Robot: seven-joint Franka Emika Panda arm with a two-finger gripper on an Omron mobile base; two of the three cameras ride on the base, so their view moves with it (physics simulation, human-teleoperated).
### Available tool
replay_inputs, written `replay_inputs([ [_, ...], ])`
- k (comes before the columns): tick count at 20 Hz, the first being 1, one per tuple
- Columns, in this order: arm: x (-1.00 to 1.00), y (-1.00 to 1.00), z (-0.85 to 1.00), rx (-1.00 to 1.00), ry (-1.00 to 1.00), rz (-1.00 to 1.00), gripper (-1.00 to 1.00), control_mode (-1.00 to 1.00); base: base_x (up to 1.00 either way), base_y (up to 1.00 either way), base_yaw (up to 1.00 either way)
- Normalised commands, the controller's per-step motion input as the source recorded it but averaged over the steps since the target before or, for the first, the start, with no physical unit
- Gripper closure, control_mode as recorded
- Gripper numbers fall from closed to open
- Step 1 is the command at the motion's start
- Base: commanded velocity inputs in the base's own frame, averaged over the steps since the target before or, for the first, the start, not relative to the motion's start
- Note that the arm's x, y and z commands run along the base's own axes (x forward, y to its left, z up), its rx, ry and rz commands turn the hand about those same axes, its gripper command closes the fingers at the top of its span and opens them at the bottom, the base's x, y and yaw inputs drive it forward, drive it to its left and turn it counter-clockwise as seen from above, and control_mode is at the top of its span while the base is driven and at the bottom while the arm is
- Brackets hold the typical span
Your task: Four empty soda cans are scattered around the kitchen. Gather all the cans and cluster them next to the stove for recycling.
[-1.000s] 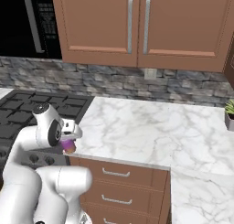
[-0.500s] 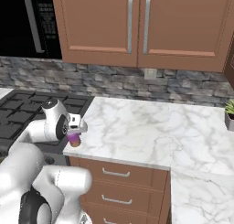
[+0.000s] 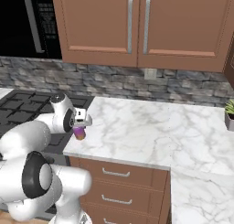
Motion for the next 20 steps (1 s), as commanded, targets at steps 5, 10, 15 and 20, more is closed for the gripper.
replay_inputs([
  [5,0.52,0.0,0.0,0.0,0.0,0.0,1.0,-1.0,0.0,0.0,0.0],
  [10,0.39,0.0,0.0,0.0,0.0,0.0,1.0,-1.0,0.0,0.0,0.0],
  [15,0.49,0.0,0.0,0.0,0.0,0.0,1.0,-1.0,0.0,0.0,0.0],
  [20,0.57,0.0,0.0,0.0,0.0,0.0,1.0,-1.0,0.0,0.0,0.0],
])
